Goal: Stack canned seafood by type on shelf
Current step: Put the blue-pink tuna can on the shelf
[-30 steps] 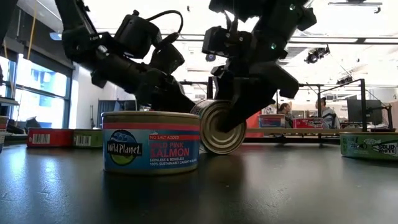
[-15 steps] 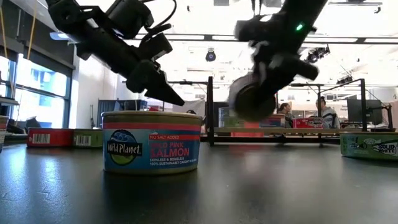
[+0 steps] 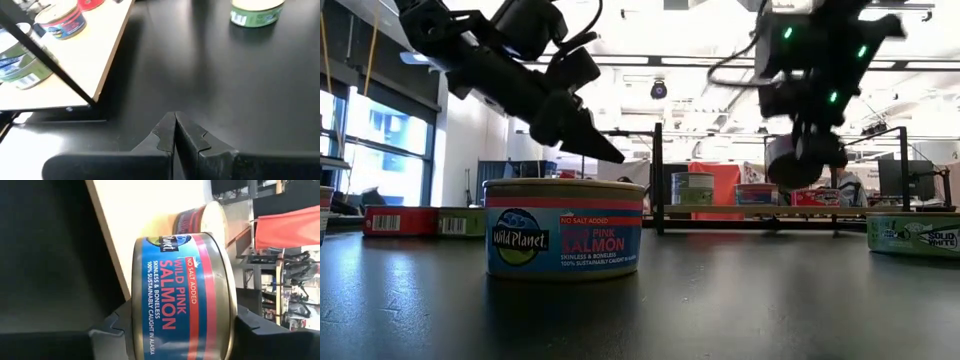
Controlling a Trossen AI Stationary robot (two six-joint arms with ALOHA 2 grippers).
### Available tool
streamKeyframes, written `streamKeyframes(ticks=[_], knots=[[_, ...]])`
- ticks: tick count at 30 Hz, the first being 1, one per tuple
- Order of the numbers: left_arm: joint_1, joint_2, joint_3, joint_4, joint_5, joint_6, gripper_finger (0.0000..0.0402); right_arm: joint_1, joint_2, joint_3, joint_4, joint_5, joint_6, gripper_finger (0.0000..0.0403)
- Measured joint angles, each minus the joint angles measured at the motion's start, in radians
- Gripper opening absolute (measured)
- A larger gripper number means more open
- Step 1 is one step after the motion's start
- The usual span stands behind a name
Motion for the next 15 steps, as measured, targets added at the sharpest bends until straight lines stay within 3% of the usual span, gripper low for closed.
streamKeyframes(ticks=[5,12,15], knots=[[0.000,0.000,0.000,0.039,0.007,0.001,0.0000,-0.104,0.045,-0.076,0.253,-0.011,-0.169,0.0170],[-0.001,0.000,0.000,0.036,0.007,-0.017,0.0000,-0.136,0.076,-0.017,0.283,-0.059,-0.195,0.0172],[-0.001,0.000,0.000,0.037,0.007,-0.018,0.0000,-0.135,0.076,0.008,0.286,-0.163,-0.220,0.0234]])
